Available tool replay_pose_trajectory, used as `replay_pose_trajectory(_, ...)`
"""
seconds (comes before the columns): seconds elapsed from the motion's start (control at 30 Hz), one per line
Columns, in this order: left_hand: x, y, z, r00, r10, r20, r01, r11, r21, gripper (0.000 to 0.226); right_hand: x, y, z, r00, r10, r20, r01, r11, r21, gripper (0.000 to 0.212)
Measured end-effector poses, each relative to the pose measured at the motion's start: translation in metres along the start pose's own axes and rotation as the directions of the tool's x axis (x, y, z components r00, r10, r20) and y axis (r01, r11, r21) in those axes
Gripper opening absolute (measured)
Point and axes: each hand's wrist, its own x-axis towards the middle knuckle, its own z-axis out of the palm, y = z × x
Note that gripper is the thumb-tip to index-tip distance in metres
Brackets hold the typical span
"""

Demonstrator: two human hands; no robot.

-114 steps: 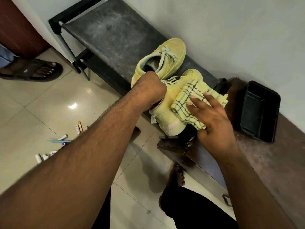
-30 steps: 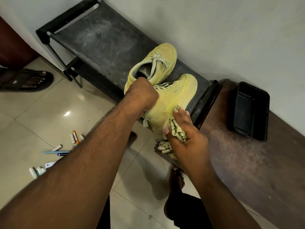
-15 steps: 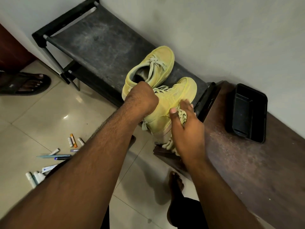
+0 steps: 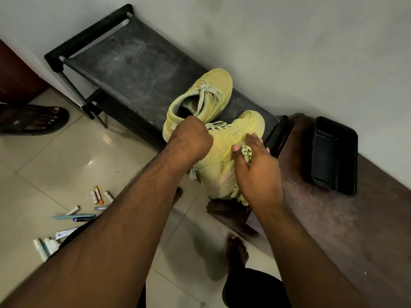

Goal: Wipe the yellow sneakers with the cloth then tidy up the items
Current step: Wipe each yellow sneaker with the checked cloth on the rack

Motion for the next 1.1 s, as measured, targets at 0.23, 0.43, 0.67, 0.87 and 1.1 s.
replay_pose_trajectory(0.23,-0.004,0.001,-0.004,1.0,0.011,-0.003,-0.011,1.0,0.01,0.027,-0.058,-0.022,-0.001,0.98,-0.128,0.15,0.139,0.988,-0.07,0.067)
replay_pose_trajectory(0.43,-0.012,0.006,-0.003,0.999,0.036,-0.002,-0.036,0.999,0.006,0.023,-0.004,-0.008,-0.016,0.997,0.059,0.048,-0.049,0.983,-0.175,0.05)
replay_pose_trajectory(0.67,-0.01,0.003,-0.004,1.0,0.024,0.007,-0.024,1.0,-0.006,0.022,-0.042,-0.021,-0.01,0.977,-0.121,0.176,0.154,0.97,-0.188,0.057)
replay_pose_trajectory(0.87,-0.012,0.006,-0.001,0.999,0.044,-0.014,-0.044,0.999,0.012,0.025,-0.001,-0.004,-0.017,0.997,-0.009,0.072,0.021,0.985,-0.171,0.052)
replay_pose_trajectory(1.1,-0.011,0.005,-0.006,0.999,0.044,0.008,-0.044,0.997,0.059,0.024,-0.037,-0.009,-0.017,0.968,-0.202,0.151,0.217,0.972,-0.088,0.051)
